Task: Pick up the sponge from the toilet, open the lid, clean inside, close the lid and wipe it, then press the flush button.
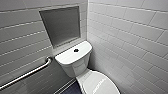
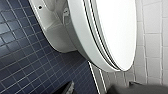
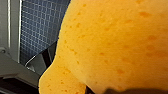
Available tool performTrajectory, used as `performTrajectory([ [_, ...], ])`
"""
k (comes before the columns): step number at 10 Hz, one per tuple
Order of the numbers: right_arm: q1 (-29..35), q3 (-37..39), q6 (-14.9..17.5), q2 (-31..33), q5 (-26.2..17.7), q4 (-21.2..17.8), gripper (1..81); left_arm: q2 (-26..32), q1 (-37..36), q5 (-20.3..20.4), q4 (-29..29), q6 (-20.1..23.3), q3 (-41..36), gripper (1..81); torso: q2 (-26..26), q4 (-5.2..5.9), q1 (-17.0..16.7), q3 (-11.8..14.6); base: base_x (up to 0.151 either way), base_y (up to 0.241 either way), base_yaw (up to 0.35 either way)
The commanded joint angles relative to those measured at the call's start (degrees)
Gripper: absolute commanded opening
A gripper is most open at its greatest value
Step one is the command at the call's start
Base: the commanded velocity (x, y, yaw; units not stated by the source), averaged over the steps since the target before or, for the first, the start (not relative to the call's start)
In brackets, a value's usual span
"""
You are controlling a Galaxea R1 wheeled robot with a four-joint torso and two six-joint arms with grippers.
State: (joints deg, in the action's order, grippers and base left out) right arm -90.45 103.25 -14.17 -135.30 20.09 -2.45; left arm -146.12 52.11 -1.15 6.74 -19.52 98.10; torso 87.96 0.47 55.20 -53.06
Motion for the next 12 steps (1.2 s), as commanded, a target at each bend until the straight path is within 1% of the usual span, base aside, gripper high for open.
performTrajectory([
  [1,0.7,-0.4,-0.2,3.2,-3.3,1.4,1.0,-4.4,-6.4,-3.3,5.1,0.0,3.7,81.1,0.0,0.00,0.0,0.0,0.000,0.000,0.000],
  [3,0.8,-1.7,-0.2,4.4,-3.4,1.5,1.0,-7.1,-7.9,-3.3,7.1,0.0,4.6,81.1,0.0,0.00,0.0,0.0,0.000,0.000,0.000],
  [5,1.1,-2.1,-0.2,4.0,-3.4,1.5,1.0,-8.6,-9.0,-3.3,8.4,0.0,5.2,81.1,0.0,0.00,0.0,0.0,0.000,0.000,0.000],
  [8,1.3,-2.6,-0.2,3.4,-3.4,1.6,1.0,-11.0,-9.0,-3.1,9.2,-0.3,9.3,81.1,0.0,0.00,0.0,0.0,0.000,0.000,0.000],
  [9,1.3,-2.9,-0.2,3.4,-3.4,1.7,1.0,-11.5,-9.0,-3.2,9.2,-0.3,9.9,81.1,0.0,0.00,0.0,-2.5,0.000,0.000,0.000],
  [10,1.3,-3.1,-0.2,3.3,-3.4,1.7,1.0,-11.7,-9.2,-3.1,9.1,-0.3,9.9,81.1,0.0,0.00,0.0,-4.3,0.000,0.000,0.000],
  [11,1.3,-3.0,-0.1,3.1,-3.4,1.8,1.0,-12.1,-9.4,-2.9,9.1,-0.3,9.9,81.1,0.0,0.00,0.0,-0.9,0.000,0.000,0.000],
  [12,1.3,-2.8,-0.2,2.9,-3.4,1.8,1.0,-12.5,-9.7,-2.7,9.2,-0.3,10.2,81.1,0.0,0.00,0.0,-2.2,0.000,0.000,0.000],
])
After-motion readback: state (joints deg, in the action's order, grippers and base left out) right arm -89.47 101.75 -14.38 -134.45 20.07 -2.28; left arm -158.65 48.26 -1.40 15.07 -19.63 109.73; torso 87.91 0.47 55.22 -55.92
